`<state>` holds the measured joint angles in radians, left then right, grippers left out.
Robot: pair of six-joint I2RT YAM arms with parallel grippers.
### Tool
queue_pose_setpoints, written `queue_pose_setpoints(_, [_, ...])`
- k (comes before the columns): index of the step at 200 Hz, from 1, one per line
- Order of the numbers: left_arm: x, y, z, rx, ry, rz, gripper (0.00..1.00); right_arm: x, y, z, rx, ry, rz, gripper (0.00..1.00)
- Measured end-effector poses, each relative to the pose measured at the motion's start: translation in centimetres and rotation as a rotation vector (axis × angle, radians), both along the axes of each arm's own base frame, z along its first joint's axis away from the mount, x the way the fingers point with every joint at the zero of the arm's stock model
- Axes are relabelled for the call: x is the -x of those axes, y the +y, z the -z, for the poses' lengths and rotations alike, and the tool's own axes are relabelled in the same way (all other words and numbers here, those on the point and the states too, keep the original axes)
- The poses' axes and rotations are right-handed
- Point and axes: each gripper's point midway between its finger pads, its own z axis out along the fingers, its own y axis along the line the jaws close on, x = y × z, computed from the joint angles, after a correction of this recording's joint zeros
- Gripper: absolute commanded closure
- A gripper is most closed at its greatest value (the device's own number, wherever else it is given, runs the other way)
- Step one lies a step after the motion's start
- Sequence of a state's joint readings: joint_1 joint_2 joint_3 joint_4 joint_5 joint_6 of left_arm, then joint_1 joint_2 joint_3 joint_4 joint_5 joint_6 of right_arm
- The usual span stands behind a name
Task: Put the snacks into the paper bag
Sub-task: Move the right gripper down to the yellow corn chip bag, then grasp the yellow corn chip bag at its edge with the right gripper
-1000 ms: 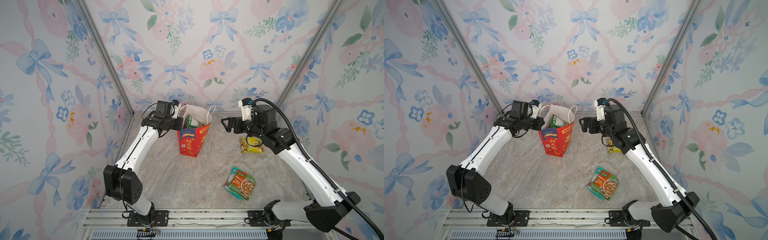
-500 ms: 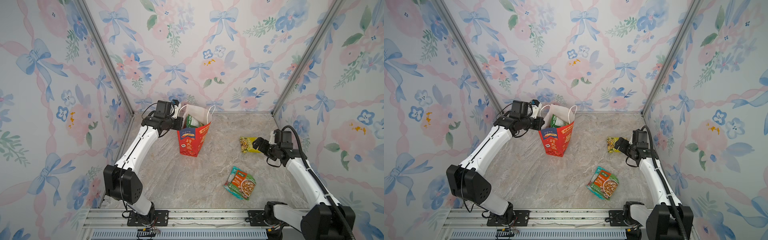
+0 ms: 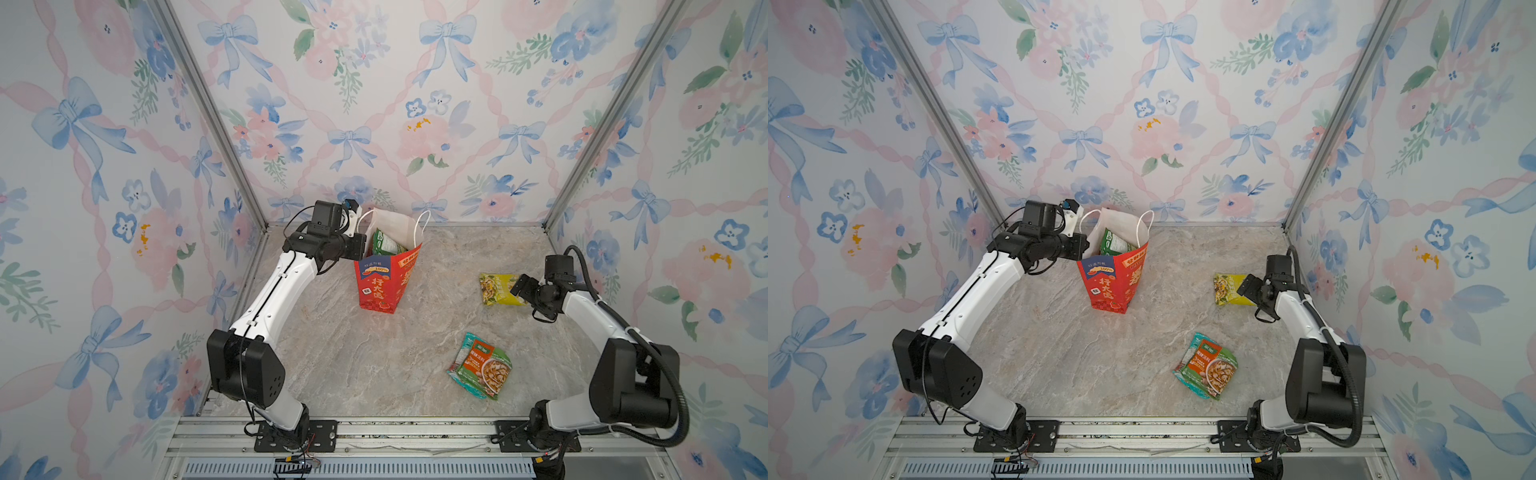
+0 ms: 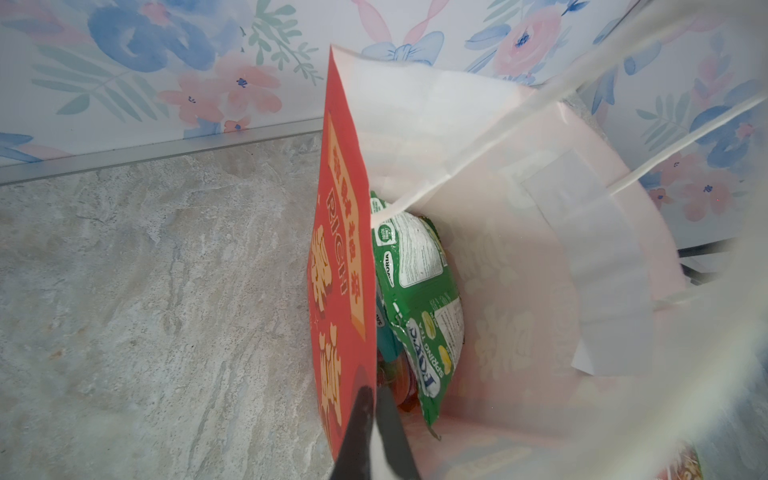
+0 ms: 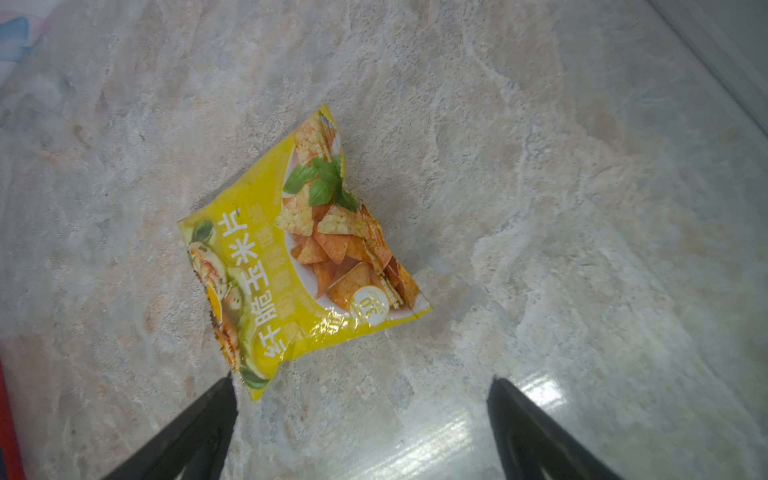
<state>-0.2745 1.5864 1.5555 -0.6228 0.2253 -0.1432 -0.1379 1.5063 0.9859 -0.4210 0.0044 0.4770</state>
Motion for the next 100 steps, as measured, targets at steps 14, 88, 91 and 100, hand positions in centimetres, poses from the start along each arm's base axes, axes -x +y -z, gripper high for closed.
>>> queue_pose_setpoints(14, [0.0, 0.0, 0.0, 0.000, 0.000, 0.000, 1.00, -1.3, -0.3, 0.5, 0.015, 0.015, -0.012, 0.03])
queue_pose_setpoints(88, [0.0, 0.0, 0.0, 0.000, 0.000, 0.001, 1.00, -6.4, -0.3, 3.9, 0.024, 0.101, -0.132, 0.03])
queue_pose_setpoints(91, [0.0, 0.0, 0.0, 0.000, 0.000, 0.001, 1.00, -6.4, -0.1, 4.1, 0.020, 0.107, -0.139, 0.03])
queue_pose_setpoints(100, [0.0, 0.0, 0.0, 0.000, 0.000, 0.001, 1.00, -6.4, 0.3, 4.7, 0.008, 0.120, -0.156, 0.05])
